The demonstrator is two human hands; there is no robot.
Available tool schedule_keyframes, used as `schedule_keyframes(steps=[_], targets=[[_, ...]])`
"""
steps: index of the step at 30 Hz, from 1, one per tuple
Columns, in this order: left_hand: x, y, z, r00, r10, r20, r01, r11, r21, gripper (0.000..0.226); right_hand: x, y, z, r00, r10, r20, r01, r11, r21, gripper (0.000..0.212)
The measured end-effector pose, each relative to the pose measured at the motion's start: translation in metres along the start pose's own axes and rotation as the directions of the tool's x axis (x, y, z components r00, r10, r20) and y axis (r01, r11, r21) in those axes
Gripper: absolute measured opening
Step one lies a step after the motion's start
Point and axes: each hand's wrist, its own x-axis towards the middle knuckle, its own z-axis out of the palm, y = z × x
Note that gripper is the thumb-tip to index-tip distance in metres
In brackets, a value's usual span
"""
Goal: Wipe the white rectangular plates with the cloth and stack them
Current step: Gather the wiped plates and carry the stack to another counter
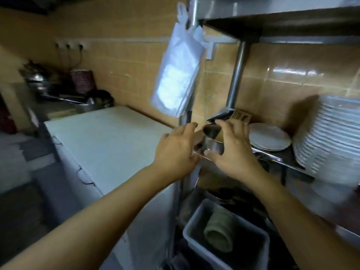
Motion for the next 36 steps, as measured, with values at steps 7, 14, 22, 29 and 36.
schedule_keyframes(steps=[7,14,22,29,36], targets=[[-0.053,-0.119,-0.054,0.971,-0.236,-0.025,0.237,0.958,0.16,0.074,0.041,-0.116,0.081,0.984,-0.158,0.078,0.146,0.978,0.148,0.079],[-0.081,-0.201,-0.079,0.887,-0.452,-0.096,0.461,0.846,0.267,0.075,0.08,-0.198,0.161,0.928,-0.339,0.151,0.279,0.905,0.321,0.08],[-0.087,-0.287,-0.099,0.722,-0.668,-0.181,0.678,0.63,0.38,0.077,0.14,-0.269,0.249,0.854,-0.491,0.171,0.371,0.807,0.46,0.081],[-0.096,-0.36,-0.118,0.597,-0.769,-0.229,0.776,0.48,0.409,0.075,0.182,-0.329,0.313,0.784,-0.596,0.175,0.434,0.726,0.533,0.082],[-0.1,-0.478,-0.136,0.557,-0.791,-0.253,0.803,0.436,0.407,0.072,0.228,-0.41,0.399,0.754,-0.632,0.18,0.445,0.693,0.568,0.084]])
